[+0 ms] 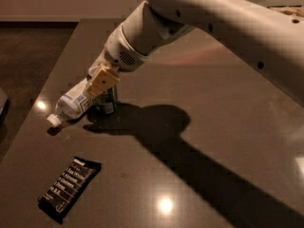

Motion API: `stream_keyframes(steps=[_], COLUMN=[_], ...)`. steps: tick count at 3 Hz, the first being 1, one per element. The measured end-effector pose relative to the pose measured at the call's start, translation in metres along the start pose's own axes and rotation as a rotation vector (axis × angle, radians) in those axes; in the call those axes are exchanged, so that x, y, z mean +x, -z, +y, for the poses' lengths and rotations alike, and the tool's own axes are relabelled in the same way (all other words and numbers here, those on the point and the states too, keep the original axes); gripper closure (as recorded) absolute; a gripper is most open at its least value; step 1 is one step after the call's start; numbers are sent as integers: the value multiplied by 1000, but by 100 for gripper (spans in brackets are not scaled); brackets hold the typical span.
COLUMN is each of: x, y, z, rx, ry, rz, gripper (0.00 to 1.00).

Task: Move green can near blue plastic bottle

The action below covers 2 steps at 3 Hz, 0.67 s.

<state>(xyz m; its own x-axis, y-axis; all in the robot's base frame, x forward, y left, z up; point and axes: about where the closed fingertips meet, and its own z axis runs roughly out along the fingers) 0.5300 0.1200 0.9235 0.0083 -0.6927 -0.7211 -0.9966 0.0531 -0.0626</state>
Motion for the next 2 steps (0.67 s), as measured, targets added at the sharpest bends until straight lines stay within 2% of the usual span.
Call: stream_keyframes(steps=[1,2], x=[-1,-1], y=[-1,-1], z=[1,1], rx=[-2,-2], ry=[3,3], rz=[0,0], gripper=[0,0])
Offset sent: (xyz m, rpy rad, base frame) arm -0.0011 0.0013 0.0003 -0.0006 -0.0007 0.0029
